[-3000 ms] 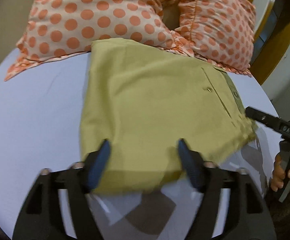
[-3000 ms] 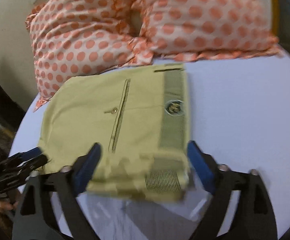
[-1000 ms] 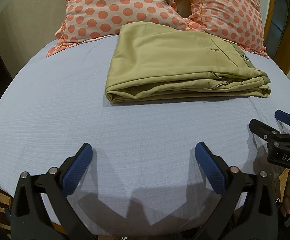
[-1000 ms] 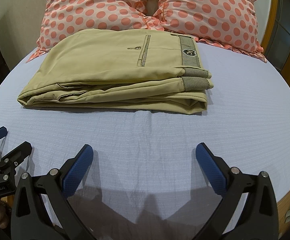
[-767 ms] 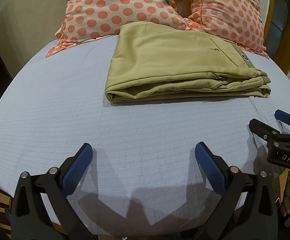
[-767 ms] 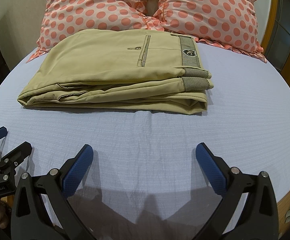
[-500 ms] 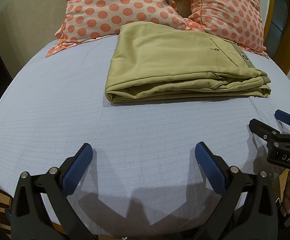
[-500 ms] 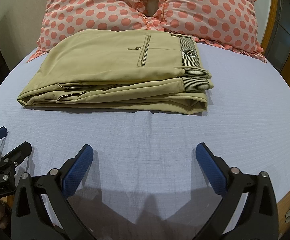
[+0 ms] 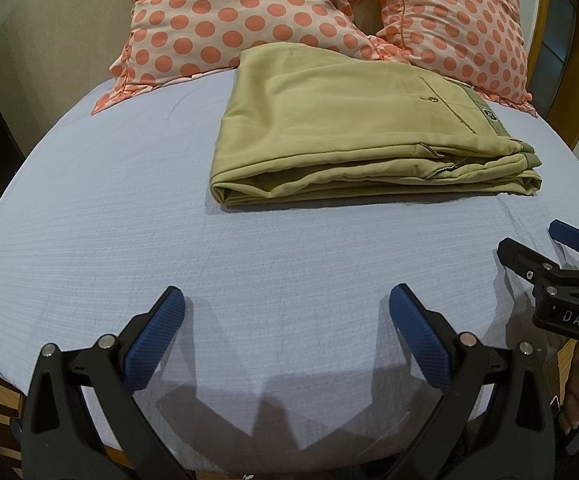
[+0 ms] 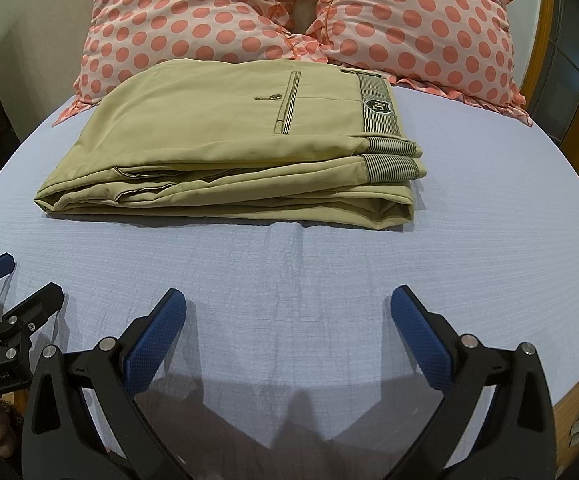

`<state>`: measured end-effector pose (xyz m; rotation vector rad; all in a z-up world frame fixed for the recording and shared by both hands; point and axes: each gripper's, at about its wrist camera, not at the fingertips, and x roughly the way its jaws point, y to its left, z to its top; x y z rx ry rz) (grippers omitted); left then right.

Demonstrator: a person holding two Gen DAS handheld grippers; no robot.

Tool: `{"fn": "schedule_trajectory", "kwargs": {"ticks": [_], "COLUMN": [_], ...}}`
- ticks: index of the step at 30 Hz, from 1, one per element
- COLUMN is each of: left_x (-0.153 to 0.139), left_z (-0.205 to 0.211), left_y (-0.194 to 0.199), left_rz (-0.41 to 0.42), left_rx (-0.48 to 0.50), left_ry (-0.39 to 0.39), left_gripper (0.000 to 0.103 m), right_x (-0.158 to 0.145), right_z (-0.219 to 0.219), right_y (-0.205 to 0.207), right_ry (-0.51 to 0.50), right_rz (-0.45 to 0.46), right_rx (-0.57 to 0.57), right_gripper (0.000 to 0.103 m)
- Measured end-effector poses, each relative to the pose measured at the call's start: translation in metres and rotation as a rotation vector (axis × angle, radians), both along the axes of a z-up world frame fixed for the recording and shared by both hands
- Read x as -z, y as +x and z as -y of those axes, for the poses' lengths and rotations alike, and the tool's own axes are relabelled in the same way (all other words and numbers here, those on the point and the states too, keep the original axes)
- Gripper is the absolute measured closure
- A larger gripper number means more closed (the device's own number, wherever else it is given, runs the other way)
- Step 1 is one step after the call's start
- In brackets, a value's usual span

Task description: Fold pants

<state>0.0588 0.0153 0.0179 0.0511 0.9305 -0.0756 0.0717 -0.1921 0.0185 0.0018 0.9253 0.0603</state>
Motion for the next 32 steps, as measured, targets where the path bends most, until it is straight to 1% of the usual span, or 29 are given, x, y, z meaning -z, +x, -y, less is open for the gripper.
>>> {"fn": "schedule_trajectory", "kwargs": {"ticks": [32], "left_x": [0.0013], "left_z": [-0.0013], "left_y": [0.0032], "left_rz": [-0.021], "left_rx": [-0.001], "left_ry": [0.002], "left_gripper": [0.002], "right_x": [-0.0011], "right_z": [-0.0005], "right_y": [0.0029], "right_ry": [-0.001], "right_rz": [-0.001], "right_rx": [0.009], "right_gripper": [0.001]}}
